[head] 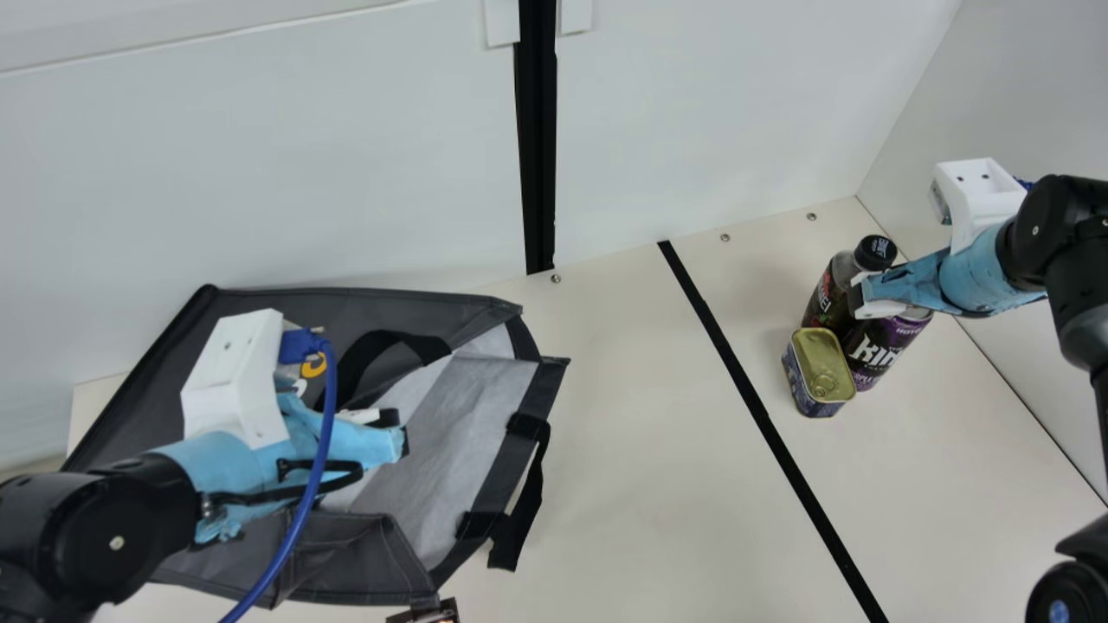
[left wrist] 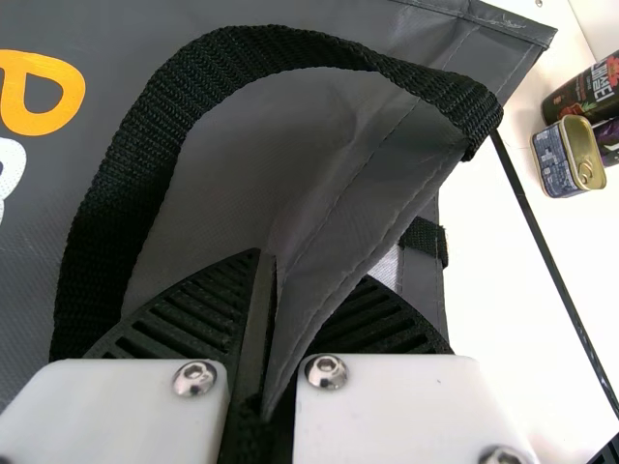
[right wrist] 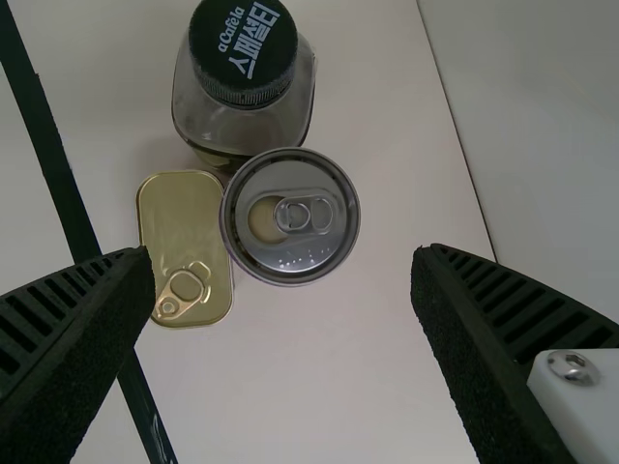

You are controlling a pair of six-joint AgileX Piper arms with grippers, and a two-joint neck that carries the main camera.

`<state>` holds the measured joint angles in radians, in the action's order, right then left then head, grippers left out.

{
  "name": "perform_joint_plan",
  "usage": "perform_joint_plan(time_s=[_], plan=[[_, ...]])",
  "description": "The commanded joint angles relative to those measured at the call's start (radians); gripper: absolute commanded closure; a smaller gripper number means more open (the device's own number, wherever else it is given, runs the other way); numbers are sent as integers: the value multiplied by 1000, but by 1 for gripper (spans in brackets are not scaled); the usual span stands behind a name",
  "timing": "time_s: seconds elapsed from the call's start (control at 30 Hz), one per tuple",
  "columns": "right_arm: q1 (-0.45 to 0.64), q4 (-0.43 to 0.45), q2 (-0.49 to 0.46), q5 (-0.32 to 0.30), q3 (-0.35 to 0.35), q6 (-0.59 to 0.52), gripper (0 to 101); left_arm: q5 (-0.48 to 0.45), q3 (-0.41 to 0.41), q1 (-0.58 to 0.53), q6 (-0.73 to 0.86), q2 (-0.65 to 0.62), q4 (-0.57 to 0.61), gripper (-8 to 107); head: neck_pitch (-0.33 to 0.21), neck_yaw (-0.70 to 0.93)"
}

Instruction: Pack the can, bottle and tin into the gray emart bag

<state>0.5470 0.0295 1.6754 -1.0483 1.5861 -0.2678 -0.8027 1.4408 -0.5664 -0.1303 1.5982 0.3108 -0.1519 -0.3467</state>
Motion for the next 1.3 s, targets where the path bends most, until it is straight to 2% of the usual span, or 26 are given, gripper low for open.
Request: perform_joint_plan(time_s=[0.0, 0.8, 1.23, 1.27], plan=[[3, -2, 10, 3, 2, -1, 10, 0, 0, 0, 0, 0, 0, 89, -23, -2], [21, -23, 135, 34, 19, -9, 10, 0, 0, 0, 0, 0, 0, 89, -23, -2], [35, -42, 168, 37, 32, -26, 97, 0, 0, 0, 0, 0, 0, 89, -23, -2], [37, -45, 169, 38, 33, -29, 101, 0, 0, 0, 0, 0, 0, 89, -23, -2]])
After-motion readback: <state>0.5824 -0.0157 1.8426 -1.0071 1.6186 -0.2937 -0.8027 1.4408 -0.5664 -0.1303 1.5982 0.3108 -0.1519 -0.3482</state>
